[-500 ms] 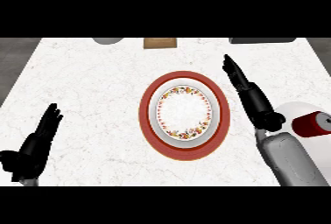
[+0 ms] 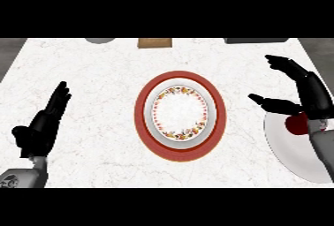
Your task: Pick the can from the plate and place it in the plate
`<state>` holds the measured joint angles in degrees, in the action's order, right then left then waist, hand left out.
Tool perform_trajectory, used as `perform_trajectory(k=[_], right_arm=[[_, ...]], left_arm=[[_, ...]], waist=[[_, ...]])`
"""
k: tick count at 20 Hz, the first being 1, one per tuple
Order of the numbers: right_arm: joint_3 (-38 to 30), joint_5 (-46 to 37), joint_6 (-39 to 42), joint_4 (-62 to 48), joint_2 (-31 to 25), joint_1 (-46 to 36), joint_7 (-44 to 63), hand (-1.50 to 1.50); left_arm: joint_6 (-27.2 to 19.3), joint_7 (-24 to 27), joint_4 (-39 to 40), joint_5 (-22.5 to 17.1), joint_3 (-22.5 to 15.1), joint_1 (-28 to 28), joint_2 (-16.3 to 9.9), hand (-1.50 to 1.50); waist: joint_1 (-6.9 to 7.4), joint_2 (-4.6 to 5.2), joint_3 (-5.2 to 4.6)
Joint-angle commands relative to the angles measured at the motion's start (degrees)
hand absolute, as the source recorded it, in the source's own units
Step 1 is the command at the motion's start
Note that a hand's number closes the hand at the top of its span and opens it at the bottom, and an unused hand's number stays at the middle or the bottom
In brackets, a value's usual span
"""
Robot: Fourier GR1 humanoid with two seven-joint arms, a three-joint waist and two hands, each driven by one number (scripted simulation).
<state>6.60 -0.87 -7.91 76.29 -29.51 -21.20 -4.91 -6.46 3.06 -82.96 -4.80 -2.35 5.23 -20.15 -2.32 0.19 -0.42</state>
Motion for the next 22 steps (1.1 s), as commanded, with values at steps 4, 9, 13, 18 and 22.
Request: perform_trajectory(k=[4,9,13,18,22], right_arm=[[-6.55,1.66,-5.77,-6.29,3.81,11.48,-7.65,-1.5],[-5.09,-8.82,-13.36,-2.32,1.28,14.38,-7.42,-1.5],[-6.92,-10.73,-14.38,11.82,-3.4,19.71,-0.96,-1.5],[-9.83,-11.07,-3.6,19.42,-16.11,23.85,14.43,-1.5],[-9.47,-9.72,6.98,19.34,-23.07,21.98,25.0,-1.5]], left_arm=[[-0.53,-10.33,-2.78,1.53,-2.74,6.58,1.9,0.0],[0.71,-5.52,2.16,2.79,-1.32,6.59,2.13,0.0],[-1.8,-6.44,1.33,5.0,-3.13,7.13,5.05,0.0],[-1.25,-8.68,1.12,4.16,-1.73,7.82,4.16,0.0],[0.86,-10.36,1.27,2.84,-0.28,10.84,2.39,0.0]], waist=[[1.84,-0.2,0.48],[1.86,-0.19,0.4],[1.23,-0.45,0.35],[0.58,-0.68,0.22],[1.65,-0.33,0.25]])
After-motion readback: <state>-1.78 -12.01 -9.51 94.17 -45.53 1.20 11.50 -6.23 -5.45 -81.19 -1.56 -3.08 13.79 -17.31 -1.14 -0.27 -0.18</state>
